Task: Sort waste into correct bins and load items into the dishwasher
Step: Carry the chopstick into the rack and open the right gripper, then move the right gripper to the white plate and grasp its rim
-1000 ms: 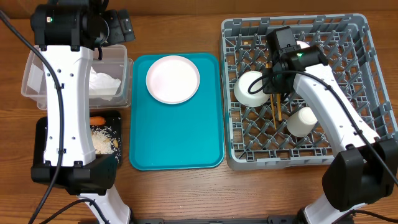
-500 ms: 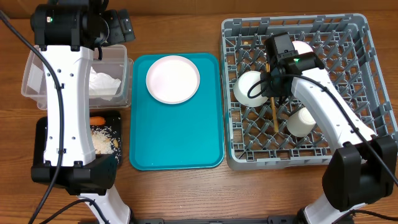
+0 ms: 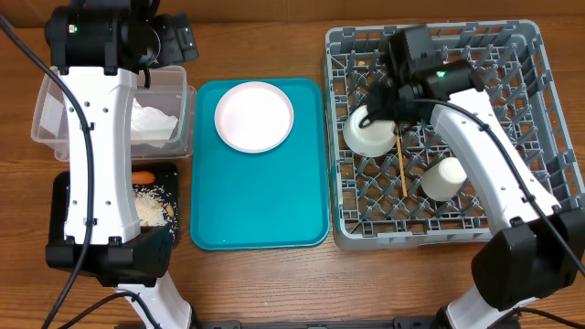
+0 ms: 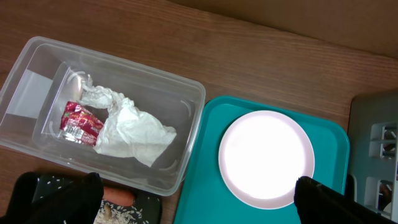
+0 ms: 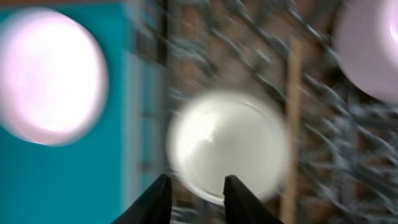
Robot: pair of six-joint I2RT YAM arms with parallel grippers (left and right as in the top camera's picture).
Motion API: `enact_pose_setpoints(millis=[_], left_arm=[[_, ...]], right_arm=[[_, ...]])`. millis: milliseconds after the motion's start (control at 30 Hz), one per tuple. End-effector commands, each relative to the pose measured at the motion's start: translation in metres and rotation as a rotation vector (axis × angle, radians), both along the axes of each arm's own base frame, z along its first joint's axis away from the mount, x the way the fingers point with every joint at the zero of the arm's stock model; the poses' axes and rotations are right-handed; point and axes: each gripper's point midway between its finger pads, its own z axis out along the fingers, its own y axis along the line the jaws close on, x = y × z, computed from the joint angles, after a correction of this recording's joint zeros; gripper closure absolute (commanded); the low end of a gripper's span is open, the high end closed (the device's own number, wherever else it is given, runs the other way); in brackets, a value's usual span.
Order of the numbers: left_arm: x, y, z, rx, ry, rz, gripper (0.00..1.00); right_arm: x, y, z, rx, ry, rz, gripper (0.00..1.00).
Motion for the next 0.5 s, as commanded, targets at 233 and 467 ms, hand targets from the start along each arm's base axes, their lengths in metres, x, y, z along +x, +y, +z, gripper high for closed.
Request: enact_pose_setpoints(millis=[233, 467], left_arm=[[-0.002, 0.002, 0.010, -0.004, -0.030, 0.020, 0.00], [-0.002, 0.002, 0.010, -0.004, -0.030, 0.020, 0.00]], right_arm=[[0.004, 0.113, 0.025, 0.177, -0.122, 0.066, 0.60], [0.019, 0.148, -0.015, 0.073, -0.184, 0.074, 0.58]])
